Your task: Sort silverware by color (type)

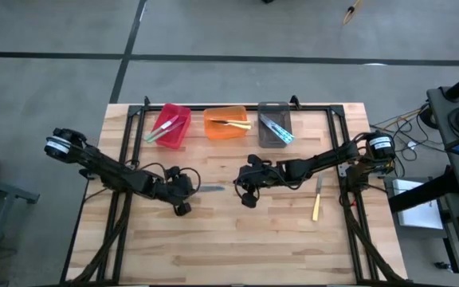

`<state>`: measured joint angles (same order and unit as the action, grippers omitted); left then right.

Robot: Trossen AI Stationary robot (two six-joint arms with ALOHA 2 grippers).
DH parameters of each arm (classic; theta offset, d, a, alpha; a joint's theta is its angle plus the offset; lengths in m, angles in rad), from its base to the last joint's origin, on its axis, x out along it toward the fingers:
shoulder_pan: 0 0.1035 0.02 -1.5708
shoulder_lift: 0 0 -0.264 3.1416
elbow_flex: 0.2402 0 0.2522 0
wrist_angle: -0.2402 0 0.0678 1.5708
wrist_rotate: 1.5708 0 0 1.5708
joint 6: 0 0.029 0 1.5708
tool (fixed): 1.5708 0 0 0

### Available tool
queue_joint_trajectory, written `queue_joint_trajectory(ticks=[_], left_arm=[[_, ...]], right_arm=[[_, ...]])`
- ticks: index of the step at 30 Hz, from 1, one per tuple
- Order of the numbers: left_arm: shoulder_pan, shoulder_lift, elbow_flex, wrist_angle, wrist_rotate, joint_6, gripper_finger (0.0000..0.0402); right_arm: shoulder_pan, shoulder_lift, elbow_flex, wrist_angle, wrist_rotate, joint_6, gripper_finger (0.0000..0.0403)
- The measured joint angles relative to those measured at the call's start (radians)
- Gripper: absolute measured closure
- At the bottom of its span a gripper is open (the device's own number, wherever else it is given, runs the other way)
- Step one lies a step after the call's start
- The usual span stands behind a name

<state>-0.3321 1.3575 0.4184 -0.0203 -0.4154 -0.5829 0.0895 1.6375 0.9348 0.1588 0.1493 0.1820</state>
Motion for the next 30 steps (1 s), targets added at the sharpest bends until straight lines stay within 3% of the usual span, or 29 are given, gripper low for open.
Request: queue_joint_trajectory(ticks=[3,9,12,20,26,30], left_arm=[[0.0,-0.043,0.043,-0.061,0.027,0.036,0.0399],[-0.001,-0.141,0.191,-0.393,0.063,0.072,0.04],[0.0,-0.179,0.226,-0.439,0.094,0.127,0.0401],[-0.002,-0.228,0.228,-0.643,0.296,0.17,0.0401],[0.0,-0.222,0.113,-0.478,0.253,0.18,0.0401],[0.001,-0.192,0.064,-0.367,0.182,0.176,0.0402]], right_arm=[[0.0,-0.003,0.0,-0.015,0.0,-0.021,0.0394],[-0.032,-0.102,0.056,-0.23,0.0,0.047,0.0394],[-0.044,-0.139,0.074,-0.3,-0.002,0.097,0.0394],[-0.084,-0.176,0.074,-0.361,-0.234,0.295,0.0394],[-0.07,-0.1,0.074,-0.339,-0.235,0.343,0.0394],[-0.062,-0.011,0.08,-0.204,-0.237,0.342,0.0394]])
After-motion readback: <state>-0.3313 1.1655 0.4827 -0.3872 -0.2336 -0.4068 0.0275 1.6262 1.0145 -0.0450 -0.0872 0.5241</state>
